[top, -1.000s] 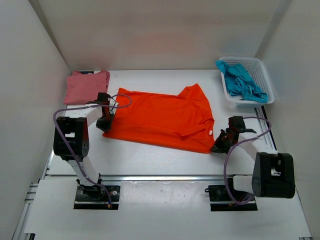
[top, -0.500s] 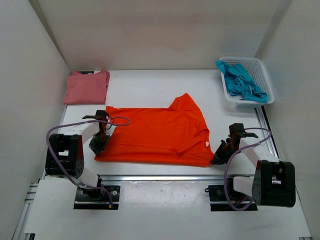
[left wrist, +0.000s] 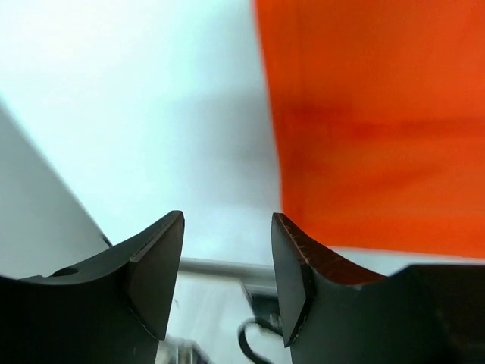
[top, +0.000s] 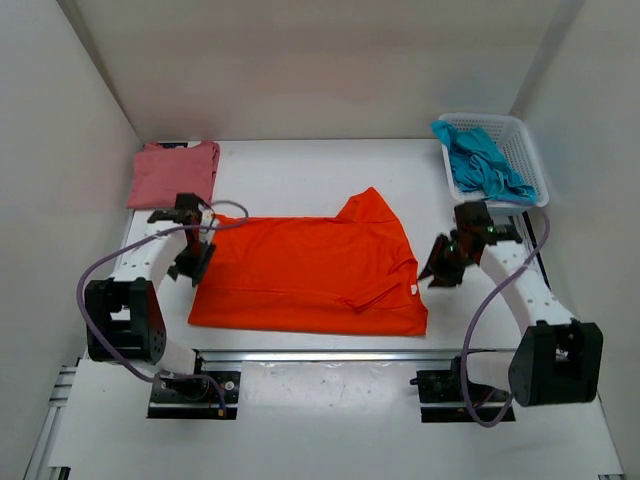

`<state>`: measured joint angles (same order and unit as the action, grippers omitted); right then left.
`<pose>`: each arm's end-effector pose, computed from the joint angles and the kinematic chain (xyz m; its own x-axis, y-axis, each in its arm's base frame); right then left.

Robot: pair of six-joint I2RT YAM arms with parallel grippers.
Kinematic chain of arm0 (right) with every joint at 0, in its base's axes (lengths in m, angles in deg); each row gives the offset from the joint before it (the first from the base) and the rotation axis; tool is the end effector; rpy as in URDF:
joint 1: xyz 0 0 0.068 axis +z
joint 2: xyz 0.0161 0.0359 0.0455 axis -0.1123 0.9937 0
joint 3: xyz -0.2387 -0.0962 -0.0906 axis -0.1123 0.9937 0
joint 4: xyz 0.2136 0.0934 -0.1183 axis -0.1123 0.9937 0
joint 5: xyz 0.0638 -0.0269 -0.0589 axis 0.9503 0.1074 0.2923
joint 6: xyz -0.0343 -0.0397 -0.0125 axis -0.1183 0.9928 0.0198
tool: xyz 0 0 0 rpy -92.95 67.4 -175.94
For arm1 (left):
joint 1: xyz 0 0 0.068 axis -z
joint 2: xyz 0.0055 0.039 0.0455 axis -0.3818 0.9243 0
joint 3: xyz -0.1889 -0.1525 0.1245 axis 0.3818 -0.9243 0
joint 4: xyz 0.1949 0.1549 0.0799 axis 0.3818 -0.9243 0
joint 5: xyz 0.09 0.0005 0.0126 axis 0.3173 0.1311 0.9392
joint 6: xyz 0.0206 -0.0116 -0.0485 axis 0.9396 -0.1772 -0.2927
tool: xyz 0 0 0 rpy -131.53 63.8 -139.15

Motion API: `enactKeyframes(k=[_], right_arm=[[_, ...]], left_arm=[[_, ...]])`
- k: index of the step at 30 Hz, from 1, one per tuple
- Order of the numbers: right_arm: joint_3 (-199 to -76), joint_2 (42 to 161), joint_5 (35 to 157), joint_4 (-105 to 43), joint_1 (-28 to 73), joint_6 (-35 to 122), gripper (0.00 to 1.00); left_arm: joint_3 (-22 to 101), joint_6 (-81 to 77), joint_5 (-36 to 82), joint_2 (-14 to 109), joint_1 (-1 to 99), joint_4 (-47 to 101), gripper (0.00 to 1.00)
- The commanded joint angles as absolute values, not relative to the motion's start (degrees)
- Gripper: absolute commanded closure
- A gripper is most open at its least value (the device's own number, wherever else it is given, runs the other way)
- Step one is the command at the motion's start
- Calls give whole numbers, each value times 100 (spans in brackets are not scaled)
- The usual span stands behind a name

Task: Fold and stack the t-shirts
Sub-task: Fold the flattened tshirt in 1/3 of the way, then grap the side of the flattened tshirt furthest away from the robot with both arms

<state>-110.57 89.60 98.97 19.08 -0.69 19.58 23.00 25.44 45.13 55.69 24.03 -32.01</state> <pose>0.2116 0.0276 0.2269 -0.8880 0.4177 -0.1923 0.3492 0.8846 0.3090 0.2460 0.0016 0.2059 -0.9553 0.2949 -0.0227 0.2801 0.9266 0.2507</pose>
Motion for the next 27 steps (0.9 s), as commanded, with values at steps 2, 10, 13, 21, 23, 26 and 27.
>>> enactKeyframes(k=[2, 10, 13, 21, 23, 26, 27], right_arm=[[-13205, 10298, 9567, 1471, 138, 2782, 59], [-17295, 13825, 9382, 1864, 278, 3311, 52], [-18798, 15047, 9479, 1953, 357, 3145, 49], [-20172, 16779, 9707, 1541, 629, 3100, 41], [-20233, 16982, 9760, 1549, 717, 3030, 41], [-20172, 17141, 9882, 1567, 814, 3056, 41], [-20137, 17150, 9875, 1593, 858, 3065, 41]], left_arm=[[3648, 2506, 4232, 5622, 2244, -2568, 39], [4993, 2295, 3775, 7300, 1972, -1513, 38], [5318, 2084, 3415, 7757, 1963, -1327, 36], [5952, 1530, 2931, 8541, 1902, -1108, 34], [5996, 1477, 2755, 8603, 1875, -1055, 33], [5952, 1442, 2763, 8708, 1919, -905, 33], [5926, 1450, 2763, 8769, 1945, -835, 32]])
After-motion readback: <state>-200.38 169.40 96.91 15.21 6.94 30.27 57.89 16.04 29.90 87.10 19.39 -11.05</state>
